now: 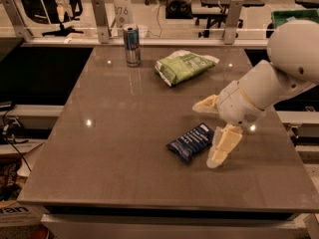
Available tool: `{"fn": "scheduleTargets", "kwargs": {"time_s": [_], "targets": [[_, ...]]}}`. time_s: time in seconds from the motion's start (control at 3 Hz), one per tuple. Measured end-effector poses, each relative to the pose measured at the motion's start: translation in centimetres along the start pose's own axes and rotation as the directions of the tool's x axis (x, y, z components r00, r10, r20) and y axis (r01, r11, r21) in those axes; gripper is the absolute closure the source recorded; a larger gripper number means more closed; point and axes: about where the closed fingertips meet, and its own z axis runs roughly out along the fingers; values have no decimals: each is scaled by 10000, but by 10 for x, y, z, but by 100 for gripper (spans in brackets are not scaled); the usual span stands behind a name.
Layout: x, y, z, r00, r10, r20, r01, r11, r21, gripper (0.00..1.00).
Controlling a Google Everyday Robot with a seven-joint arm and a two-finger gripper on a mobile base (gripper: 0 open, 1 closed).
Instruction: Move rxbar blueberry near green jalapeno chip bag
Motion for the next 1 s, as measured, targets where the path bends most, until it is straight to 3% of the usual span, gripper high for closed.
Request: {"fn": "scheduleTargets", "kwargs": {"time_s": [0.67,1.0], "targets": [[0,4,7,9990,230,-394,-252,9981,-555,63],[-3,4,2,9989,232,-396,-254,9981,-558,87]]}}
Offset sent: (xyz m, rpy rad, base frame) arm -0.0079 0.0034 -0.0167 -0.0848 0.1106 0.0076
